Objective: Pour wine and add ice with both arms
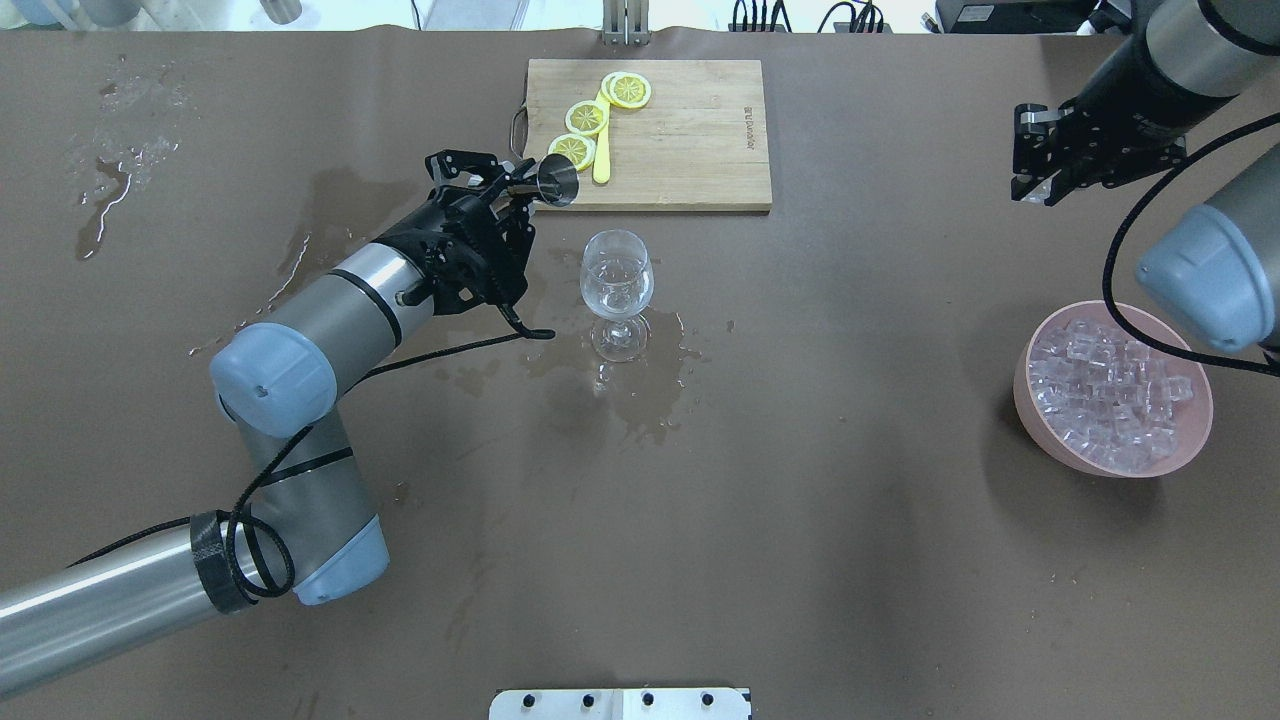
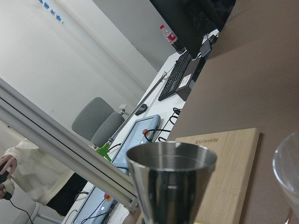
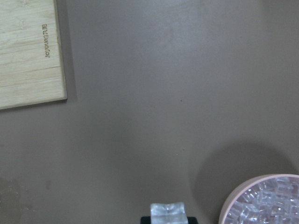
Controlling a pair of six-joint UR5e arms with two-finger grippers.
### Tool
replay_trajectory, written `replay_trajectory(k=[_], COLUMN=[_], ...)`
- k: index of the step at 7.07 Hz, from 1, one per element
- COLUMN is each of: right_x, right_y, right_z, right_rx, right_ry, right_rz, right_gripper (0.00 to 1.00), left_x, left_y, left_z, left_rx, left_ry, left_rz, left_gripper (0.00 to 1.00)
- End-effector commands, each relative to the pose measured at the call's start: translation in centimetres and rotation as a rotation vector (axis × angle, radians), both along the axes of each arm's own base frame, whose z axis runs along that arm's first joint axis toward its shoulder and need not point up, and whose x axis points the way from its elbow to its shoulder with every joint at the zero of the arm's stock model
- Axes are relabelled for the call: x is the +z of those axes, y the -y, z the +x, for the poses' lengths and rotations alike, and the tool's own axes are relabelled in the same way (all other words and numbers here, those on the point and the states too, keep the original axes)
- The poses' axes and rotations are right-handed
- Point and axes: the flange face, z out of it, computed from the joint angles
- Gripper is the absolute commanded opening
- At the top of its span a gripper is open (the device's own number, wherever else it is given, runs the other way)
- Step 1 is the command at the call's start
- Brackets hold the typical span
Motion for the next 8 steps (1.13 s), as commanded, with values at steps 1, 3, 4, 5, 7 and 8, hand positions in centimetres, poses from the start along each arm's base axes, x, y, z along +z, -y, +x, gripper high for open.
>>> replay_trajectory(k=[1,3,4,5,7,8], right_x=[-2.2,-4.2,-5.8,-6.6,-8.4,-9.2], right_y=[0.3,-1.3,-2.1,-2.2,-2.5,-2.5], right_z=[-1.7,-3.4,-4.5,-5.1,-6.3,-6.9], right_rx=[0.023,0.017,0.023,0.027,0.044,0.037], right_ry=[0.019,0.047,0.068,0.069,0.076,0.082], right_rz=[-0.018,-0.017,-0.023,-0.014,-0.003,0.003], right_gripper=[0.01,0.01,0.01,0.01,0.01,0.01], left_x=[0.0,-0.2,-0.9,-1.2,-1.8,-2.0], left_y=[-0.2,-1.9,-2.8,-3.5,-3.6,-3.5], left_z=[0.2,1.9,2.9,3.5,3.7,3.6], left_rx=[-0.035,-0.041,-0.044,-0.056,-0.065,-0.081], left_ry=[0.091,0.136,0.145,0.167,0.240,0.275], left_rz=[0.058,0.075,0.080,0.094,0.140,0.158], left_gripper=[0.00,0.00,0.00,0.00,0.00,0.00])
